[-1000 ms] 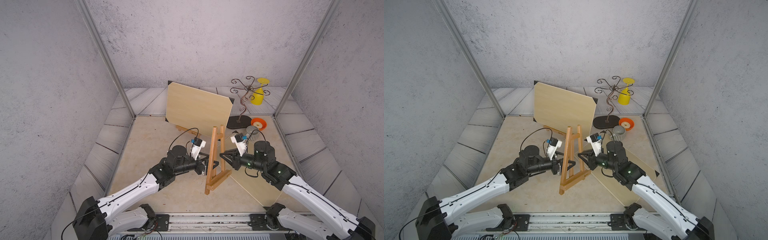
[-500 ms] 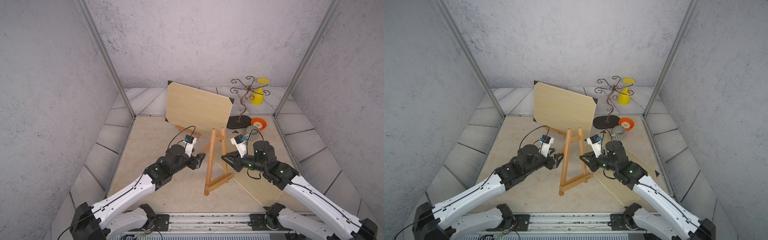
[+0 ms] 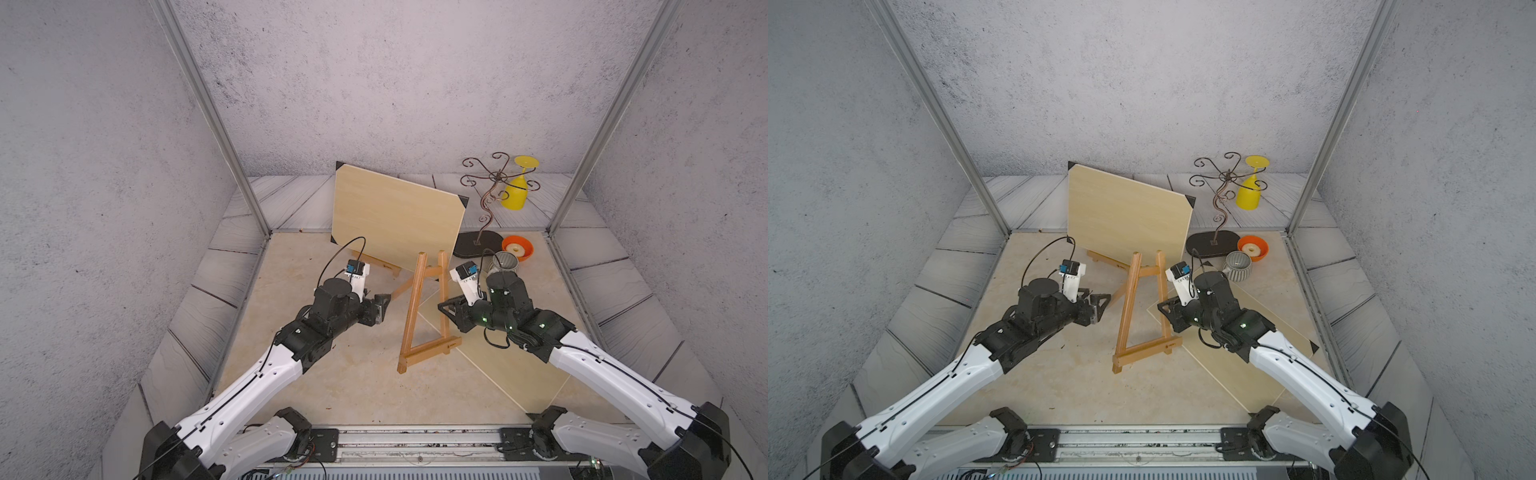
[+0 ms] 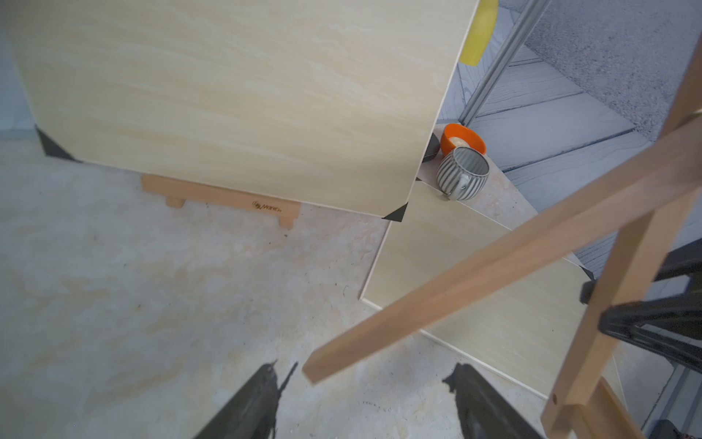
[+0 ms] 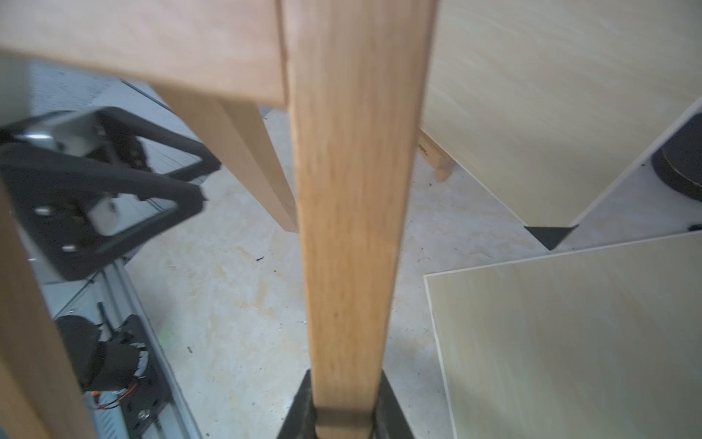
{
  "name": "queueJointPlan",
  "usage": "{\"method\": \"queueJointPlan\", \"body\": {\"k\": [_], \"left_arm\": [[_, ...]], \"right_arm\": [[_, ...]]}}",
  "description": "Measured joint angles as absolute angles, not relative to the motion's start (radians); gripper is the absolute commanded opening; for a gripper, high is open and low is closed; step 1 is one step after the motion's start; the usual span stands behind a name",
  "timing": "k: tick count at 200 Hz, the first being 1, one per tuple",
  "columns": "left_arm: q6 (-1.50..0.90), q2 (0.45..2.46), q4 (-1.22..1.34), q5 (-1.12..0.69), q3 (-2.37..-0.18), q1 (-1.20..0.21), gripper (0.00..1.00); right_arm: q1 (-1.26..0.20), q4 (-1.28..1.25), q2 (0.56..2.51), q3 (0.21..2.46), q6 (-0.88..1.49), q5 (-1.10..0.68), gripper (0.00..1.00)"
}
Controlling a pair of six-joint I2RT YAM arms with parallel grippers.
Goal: Assemble the easel
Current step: Unfold the easel, then place the easel at the center of the board.
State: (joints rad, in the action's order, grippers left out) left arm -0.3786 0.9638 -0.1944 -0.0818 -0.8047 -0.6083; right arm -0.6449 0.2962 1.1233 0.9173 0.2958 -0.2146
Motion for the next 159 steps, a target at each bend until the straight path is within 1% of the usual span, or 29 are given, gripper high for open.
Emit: {"method": "queueJointPlan", "body": {"k": [30,56,74,95,159], "left_arm": [[-0.440,0.780,-0.250,-0.080,-0.752,-0.602,0.83],[-0.476,0.698,-0.339,-0.022,-0.755,-0.584,0.87],[-0.487,0.682,-0.388,0.016,-0.761,-0.572,0.91],[-0.499,0.683,-0.433,0.057,-0.767,-0.569,0.95],[-0.514,0.699,-0.470,0.115,-0.770,-0.565,0.96]], "right_arm": [[-0.654,0.273,1.252,0.960,0.314,-0.058,0.00],[-0.709,0.244,1.387,1.027,0.329,0.081,0.00],[-0.771,0.229,1.496,1.106,0.332,0.183,0.00],[-0.820,0.215,1.611,1.206,0.335,0.258,0.00],[-0.909,0.208,1.891,1.448,0.340,0.445,0.00]]}}
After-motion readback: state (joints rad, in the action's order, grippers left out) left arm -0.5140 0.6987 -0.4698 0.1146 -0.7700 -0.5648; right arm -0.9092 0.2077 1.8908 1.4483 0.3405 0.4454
